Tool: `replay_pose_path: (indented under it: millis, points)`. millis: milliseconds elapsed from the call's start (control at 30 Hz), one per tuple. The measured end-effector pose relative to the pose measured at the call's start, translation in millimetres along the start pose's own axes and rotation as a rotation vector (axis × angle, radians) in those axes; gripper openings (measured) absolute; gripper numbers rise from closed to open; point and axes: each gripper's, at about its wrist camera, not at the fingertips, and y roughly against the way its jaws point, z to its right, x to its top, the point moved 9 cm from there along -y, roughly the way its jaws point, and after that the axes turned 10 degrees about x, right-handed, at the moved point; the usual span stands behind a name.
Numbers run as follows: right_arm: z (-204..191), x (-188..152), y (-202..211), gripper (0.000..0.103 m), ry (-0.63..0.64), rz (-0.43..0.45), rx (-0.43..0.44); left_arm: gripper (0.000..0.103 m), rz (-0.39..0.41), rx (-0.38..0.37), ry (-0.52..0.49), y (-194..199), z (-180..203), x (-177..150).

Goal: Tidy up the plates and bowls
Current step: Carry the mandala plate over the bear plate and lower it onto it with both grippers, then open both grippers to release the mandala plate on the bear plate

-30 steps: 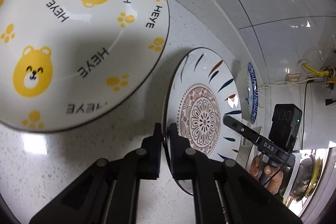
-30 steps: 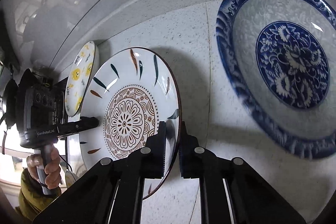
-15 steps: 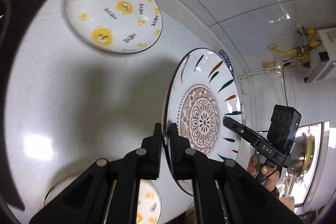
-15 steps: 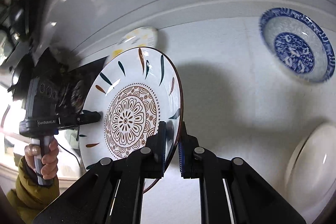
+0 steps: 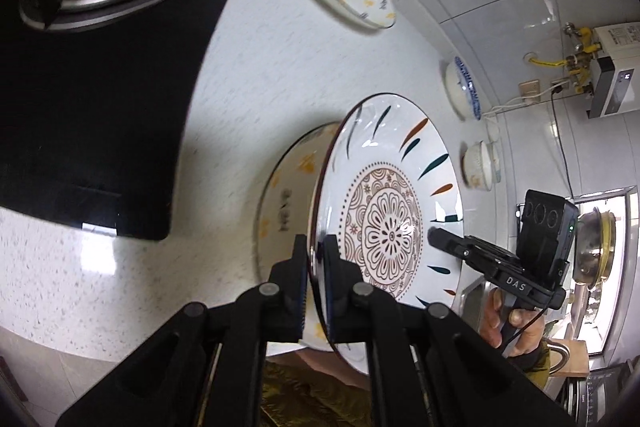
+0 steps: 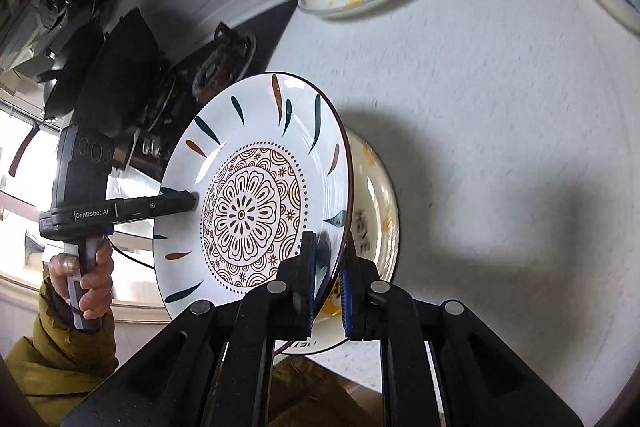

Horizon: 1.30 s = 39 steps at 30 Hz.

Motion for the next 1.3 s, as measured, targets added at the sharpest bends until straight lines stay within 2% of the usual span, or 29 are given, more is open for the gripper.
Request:
replay_pose_path:
  millis: [133,300,533,733,1000,1300]
  points:
    - [7,-14,-9,0.01,-0.037,-0.024,-0.004,0.007,-0.025,0.007,0.018,-16,-15,-8]
    - [14,-13,-15,0.01,-0.066,-0.028,-0.005,0.007,-0.048,-0.006,0.029,-29,-19,-12]
    - [17,-14,-8,0.011,-0.059,-0.05,-0.025,0.007,-0.067,0.017,0.031,-33,-16,-8]
    - [20,-8,6,0.011,-0.067,-0.033,0.003,0.009,-0.079,0.062,0.036,-36,-15,-7]
    - [20,-12,7,0.011,-0.071,-0.026,0.042,0.019,-0.058,0.093,-0.008,-34,-7,-9]
    - [19,-10,7,0.015,-0.07,-0.025,0.071,0.022,-0.046,0.117,-0.02,-34,-3,-8]
